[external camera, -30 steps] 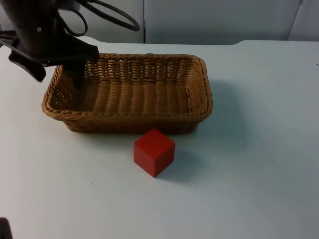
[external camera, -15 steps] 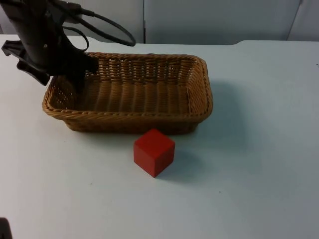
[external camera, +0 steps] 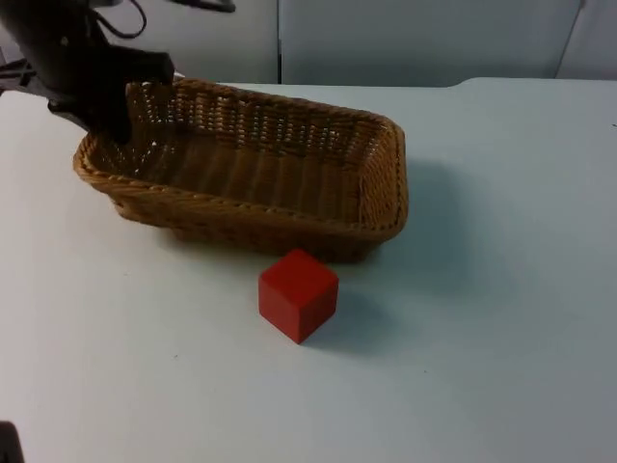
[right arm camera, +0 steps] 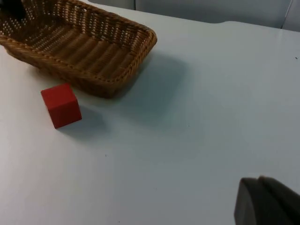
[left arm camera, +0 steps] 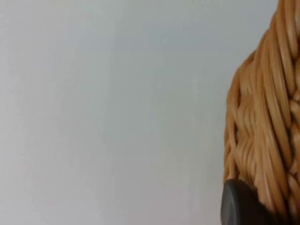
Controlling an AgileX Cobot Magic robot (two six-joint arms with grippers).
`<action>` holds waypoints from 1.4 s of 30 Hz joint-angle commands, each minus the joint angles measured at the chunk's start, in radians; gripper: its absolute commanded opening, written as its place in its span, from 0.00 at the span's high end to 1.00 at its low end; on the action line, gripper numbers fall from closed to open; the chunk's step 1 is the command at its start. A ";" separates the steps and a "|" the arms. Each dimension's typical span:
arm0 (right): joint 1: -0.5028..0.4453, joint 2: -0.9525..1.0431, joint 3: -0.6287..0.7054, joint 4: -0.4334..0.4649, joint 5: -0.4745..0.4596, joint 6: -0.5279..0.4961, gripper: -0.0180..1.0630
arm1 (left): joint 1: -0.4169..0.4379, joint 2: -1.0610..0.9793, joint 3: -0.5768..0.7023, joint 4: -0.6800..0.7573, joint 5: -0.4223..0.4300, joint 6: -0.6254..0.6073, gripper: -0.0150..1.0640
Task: Pick up the basket with the left hand and place the cube into the basket with the right hand.
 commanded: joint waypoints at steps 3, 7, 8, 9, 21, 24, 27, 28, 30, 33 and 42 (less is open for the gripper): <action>-0.002 -0.003 0.003 0.002 -0.002 -0.005 0.99 | -0.004 -0.030 -0.076 -0.057 0.087 0.009 0.99; -0.002 -0.003 0.003 0.002 -0.002 -0.005 0.99 | -0.004 -0.074 -0.160 -0.098 0.164 0.005 0.99; -0.002 -0.003 0.003 0.002 -0.002 -0.005 0.99 | -0.004 -0.074 -0.160 -0.098 0.164 0.005 0.99; -0.002 -0.003 0.003 0.002 -0.002 -0.005 0.99 | -0.004 -0.083 -0.170 -0.102 0.182 -0.001 0.99; -0.002 -0.003 0.003 0.002 -0.002 -0.005 0.99 | 0.047 -0.124 -0.182 -0.291 0.299 0.034 0.99; -0.002 -0.003 0.003 0.004 -0.002 -0.005 0.99 | 0.064 -0.144 -0.182 -0.294 0.301 0.034 0.99; -0.002 -0.003 0.003 0.004 -0.002 -0.005 0.99 | 0.068 -0.171 -0.182 -0.291 0.292 0.032 0.99; -0.002 -0.003 0.003 0.004 -0.002 -0.005 0.99 | 0.068 -0.171 -0.182 -0.291 0.292 0.032 0.99; -0.002 -0.003 0.003 0.004 -0.002 -0.005 0.99 | 0.068 -0.183 -0.182 -0.299 0.286 0.032 0.99; -0.002 -0.003 0.003 0.004 -0.002 -0.005 0.99 | 0.068 -0.183 -0.182 -0.320 0.300 0.032 0.99; -0.002 -0.003 0.003 0.004 -0.002 -0.005 0.99 | 0.068 -0.183 -0.182 -0.337 0.325 0.032 0.99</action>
